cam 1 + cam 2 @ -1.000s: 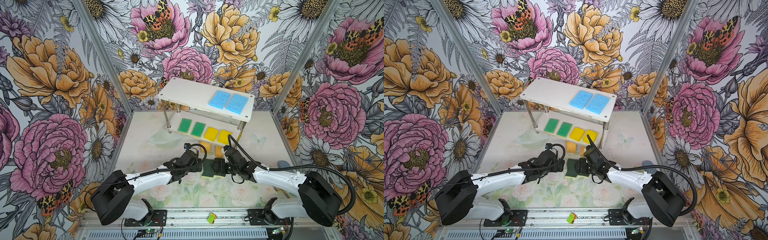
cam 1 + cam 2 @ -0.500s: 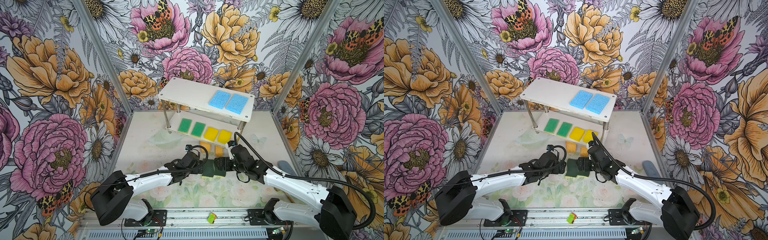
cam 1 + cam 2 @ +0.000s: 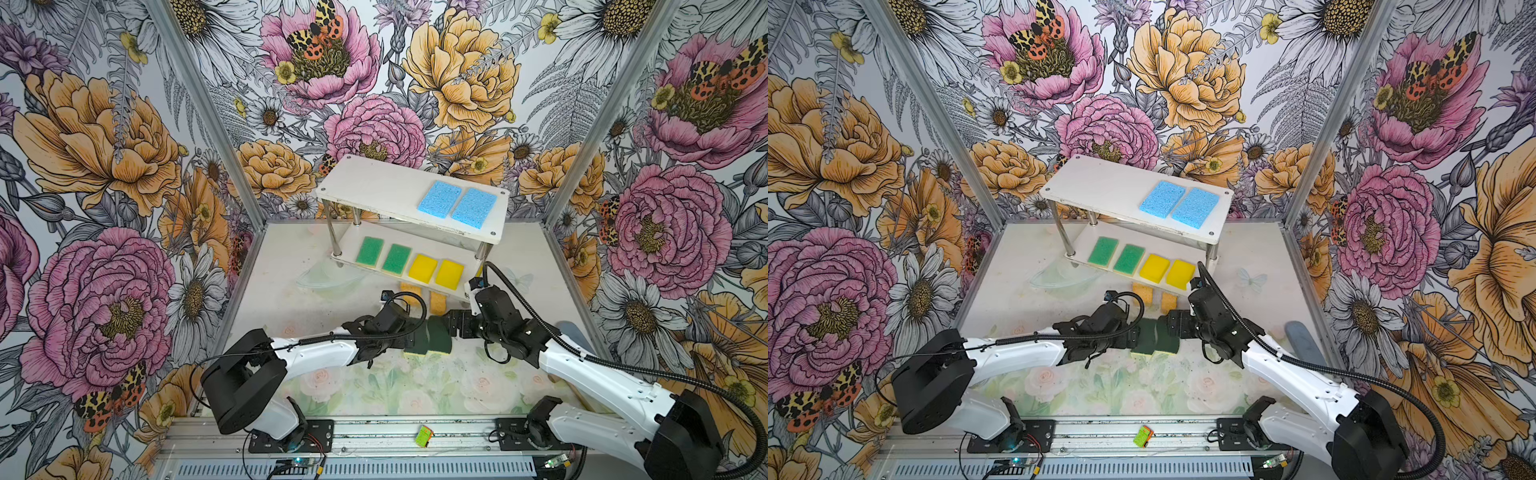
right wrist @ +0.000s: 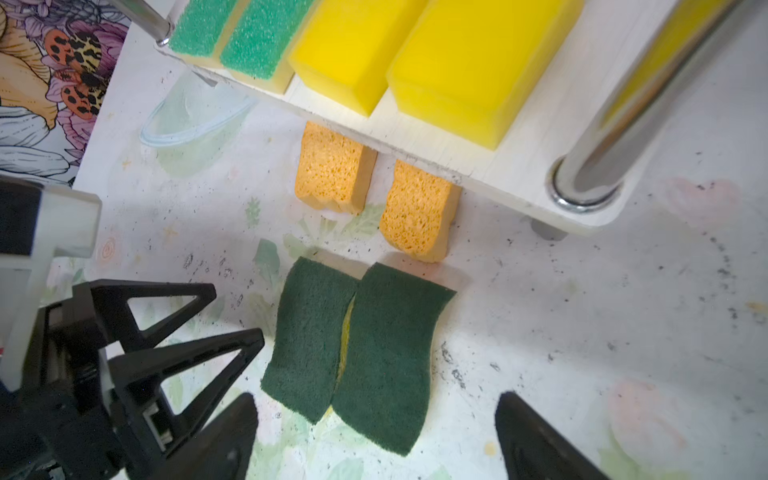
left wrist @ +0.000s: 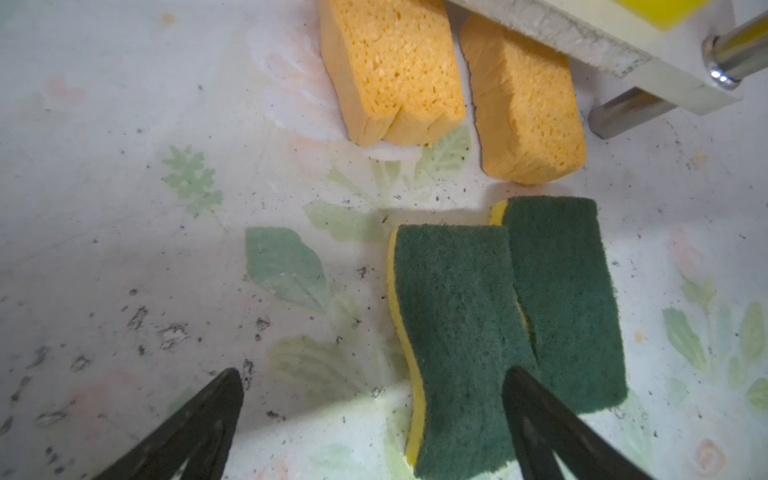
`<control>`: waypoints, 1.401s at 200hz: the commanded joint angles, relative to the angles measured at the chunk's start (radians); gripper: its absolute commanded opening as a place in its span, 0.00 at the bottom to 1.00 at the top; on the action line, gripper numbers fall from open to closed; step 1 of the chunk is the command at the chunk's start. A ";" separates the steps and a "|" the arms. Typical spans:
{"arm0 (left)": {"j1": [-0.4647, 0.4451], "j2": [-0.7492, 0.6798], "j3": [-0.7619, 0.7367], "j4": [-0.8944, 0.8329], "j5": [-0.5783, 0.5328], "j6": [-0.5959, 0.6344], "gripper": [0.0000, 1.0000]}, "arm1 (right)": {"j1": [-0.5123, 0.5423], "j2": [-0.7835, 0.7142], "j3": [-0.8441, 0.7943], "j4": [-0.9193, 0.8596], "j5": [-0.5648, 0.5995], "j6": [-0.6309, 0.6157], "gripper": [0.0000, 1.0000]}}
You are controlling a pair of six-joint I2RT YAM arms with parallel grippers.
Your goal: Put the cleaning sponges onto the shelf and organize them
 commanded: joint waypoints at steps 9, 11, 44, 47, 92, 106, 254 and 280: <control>-0.022 0.045 0.050 -0.023 0.046 -0.016 0.99 | -0.025 -0.033 -0.025 -0.004 0.005 -0.027 0.92; -0.023 0.049 0.052 -0.025 0.046 -0.016 0.99 | -0.025 -0.034 -0.026 -0.003 0.004 -0.027 0.92; -0.039 0.083 0.069 -0.037 0.055 -0.024 0.99 | -0.036 -0.039 -0.039 -0.003 0.005 -0.027 0.92; -0.039 0.084 0.070 -0.036 0.056 -0.025 0.99 | -0.037 -0.039 -0.040 -0.004 0.004 -0.027 0.92; -0.065 0.142 0.125 -0.090 0.056 0.006 0.99 | -0.042 -0.023 -0.038 -0.002 0.000 -0.025 0.92; -0.075 0.167 0.147 -0.135 0.044 0.022 0.99 | -0.043 -0.023 -0.036 -0.002 0.000 -0.025 0.92; -0.069 0.038 0.128 -0.318 -0.153 0.155 0.99 | -0.044 0.002 -0.020 -0.002 -0.019 -0.022 0.92; -0.078 0.043 0.117 -0.241 -0.061 0.212 0.99 | -0.044 0.004 -0.020 -0.002 -0.019 -0.019 0.92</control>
